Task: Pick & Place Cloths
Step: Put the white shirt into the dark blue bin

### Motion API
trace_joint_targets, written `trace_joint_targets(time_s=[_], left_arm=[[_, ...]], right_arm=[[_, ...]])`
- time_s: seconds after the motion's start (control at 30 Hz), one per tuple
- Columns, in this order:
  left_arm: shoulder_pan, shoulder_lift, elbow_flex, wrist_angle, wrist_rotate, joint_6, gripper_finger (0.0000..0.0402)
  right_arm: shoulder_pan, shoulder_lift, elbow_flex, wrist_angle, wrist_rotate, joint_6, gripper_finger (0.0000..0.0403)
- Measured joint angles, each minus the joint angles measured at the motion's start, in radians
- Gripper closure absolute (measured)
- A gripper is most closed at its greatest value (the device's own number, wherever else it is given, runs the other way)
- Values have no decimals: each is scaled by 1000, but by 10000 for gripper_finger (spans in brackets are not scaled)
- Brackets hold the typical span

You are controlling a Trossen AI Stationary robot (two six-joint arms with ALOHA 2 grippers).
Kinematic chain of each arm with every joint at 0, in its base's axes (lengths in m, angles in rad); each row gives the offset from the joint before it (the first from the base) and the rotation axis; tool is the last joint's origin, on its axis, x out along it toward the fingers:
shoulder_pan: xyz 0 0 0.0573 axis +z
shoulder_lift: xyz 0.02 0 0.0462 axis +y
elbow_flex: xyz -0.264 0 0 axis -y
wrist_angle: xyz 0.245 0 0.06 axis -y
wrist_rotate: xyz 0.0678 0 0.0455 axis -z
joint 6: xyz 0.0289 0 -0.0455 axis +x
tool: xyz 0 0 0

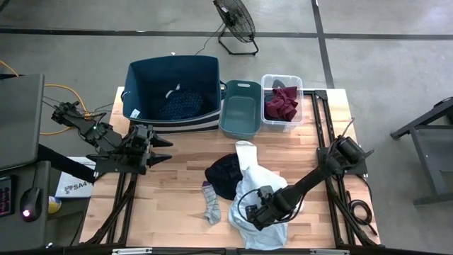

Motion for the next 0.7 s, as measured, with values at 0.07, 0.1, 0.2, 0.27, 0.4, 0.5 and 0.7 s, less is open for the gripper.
trace_joint_targets(time_s=[0.07,0.1,0.2,0.27,0.4,0.5,0.7], left_arm=[[0,0,0,-10,0,0,146],[0,0,0,-15,0,0,146],[0,0,0,-18,0,0,146],[0,0,0,-18,0,0,146],[0,0,0,-18,0,0,146],[0,0,0,-18,0,0,146],[0,0,0,-22,0,0,146]], right_arm=[[0,26,9,-8,-5,-37,97],[0,34,10,-10,-5,-52,97],[0,47,13,-25,-7,-101,98],[-2,48,13,-36,-4,-135,98],[-15,48,13,-52,-13,-198,98],[-21,48,13,-53,-16,-215,104],[-27,49,11,-66,-35,-230,174]])
